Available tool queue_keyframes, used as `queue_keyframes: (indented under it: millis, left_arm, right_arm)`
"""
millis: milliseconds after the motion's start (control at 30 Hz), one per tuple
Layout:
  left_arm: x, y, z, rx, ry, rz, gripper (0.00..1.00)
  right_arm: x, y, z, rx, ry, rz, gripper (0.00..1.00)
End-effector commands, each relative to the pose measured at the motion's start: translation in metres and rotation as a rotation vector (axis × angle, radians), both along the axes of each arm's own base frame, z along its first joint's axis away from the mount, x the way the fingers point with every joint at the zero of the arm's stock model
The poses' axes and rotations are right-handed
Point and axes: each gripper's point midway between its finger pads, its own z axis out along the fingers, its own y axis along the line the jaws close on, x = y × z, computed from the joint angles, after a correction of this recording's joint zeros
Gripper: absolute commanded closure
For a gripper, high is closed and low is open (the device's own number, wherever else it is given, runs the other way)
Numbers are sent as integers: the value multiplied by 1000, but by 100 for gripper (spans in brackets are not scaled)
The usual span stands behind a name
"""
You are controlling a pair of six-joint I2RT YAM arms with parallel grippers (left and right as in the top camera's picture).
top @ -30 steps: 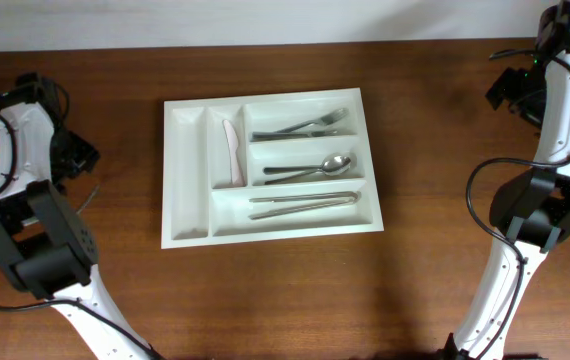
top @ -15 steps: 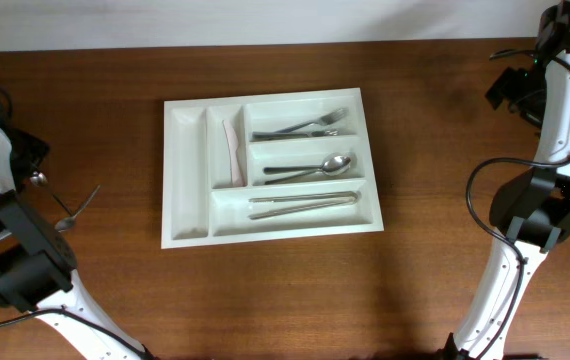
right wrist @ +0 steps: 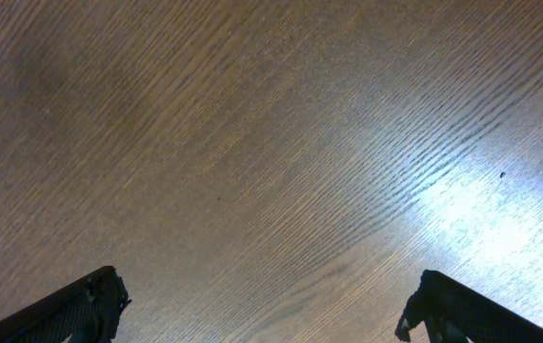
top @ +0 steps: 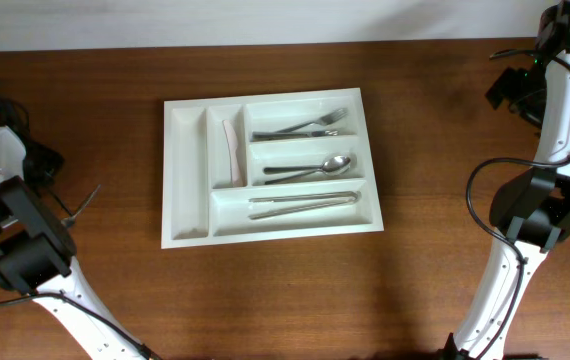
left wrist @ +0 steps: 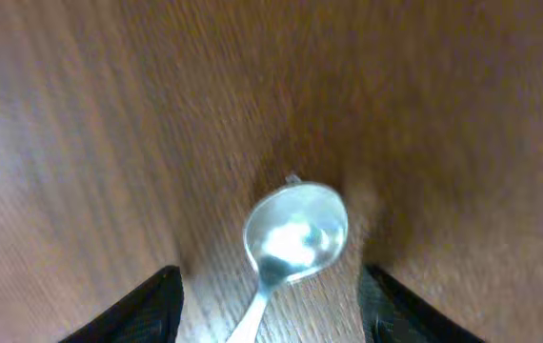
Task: Pack container
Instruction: 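Close the left gripper on the silver spoon and lift it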
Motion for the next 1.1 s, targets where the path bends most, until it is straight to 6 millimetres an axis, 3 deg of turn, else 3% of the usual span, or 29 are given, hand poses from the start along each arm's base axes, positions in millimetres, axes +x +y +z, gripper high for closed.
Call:
queue_keyframes:
  millis: [0,167,233,433,867,1067]
  left_arm:
    - [0,5,-6,13,8,-21,39]
    - [11,11,-7,40,-30,-37,39]
    - [11,10,-17,34,-15,-51,40]
    - [5,0,-41,-28,22,-58,52]
    - [-2,-7,-44,-65,46,-61,98]
    - [13,-27,-43,-180,-37,-85,98]
  right_arm:
    - [1,-2,24,-21,-53,1,1]
    - [1,-2,24,-21,-53,1,1]
    - [1,-2,24,-21,-53,1,1]
    - [1,-2,24,-21,-53,1,1]
    - [1,-2,24,-21,-53,1,1]
    - [1,-2,24,-21,-53,1,1]
